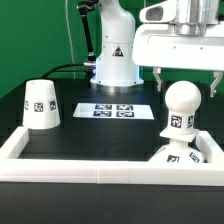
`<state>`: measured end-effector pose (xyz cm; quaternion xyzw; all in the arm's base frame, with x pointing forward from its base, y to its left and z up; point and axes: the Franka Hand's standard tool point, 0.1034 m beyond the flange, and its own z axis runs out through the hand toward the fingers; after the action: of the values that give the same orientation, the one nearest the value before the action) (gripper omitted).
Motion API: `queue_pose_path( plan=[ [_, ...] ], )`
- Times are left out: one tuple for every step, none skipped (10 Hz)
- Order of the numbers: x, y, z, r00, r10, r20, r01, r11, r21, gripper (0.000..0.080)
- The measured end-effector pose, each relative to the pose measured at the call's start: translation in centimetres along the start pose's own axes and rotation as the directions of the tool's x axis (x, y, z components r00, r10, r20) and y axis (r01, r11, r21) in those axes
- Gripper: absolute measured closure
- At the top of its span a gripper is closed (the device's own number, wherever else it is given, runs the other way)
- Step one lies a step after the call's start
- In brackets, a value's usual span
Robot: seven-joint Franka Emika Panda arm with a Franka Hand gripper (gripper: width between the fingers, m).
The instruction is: Assemble lamp
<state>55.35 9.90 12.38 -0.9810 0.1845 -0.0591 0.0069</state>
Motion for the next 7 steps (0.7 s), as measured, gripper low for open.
queue_pose_path(
  plan=[
    [-0.2,0.8,-0.4,0.999,-0.046,0.001,0.046,0.999,0.012,0.0101],
    [-0.1,2.1,-0.8,0.993,-0.116,0.005,0.116,0.993,0.023,0.0101],
    [-0.1,3.3,-0.9,0.993,-0.116,0.012,0.116,0.993,0.028,0.0101],
    [-0.3,2.7,-0.7,0.993,-0.121,0.014,0.12,0.992,0.029,0.0101],
    [-0.4,2.6,-0.6,0.992,-0.129,0.015,0.129,0.991,0.029,0.0101],
    [-0.5,2.6,-0.6,0.992,-0.129,0.016,0.128,0.991,0.028,0.0101],
    [-0.5,2.6,-0.5,0.992,-0.129,0.016,0.128,0.991,0.028,0.0101]
  ],
)
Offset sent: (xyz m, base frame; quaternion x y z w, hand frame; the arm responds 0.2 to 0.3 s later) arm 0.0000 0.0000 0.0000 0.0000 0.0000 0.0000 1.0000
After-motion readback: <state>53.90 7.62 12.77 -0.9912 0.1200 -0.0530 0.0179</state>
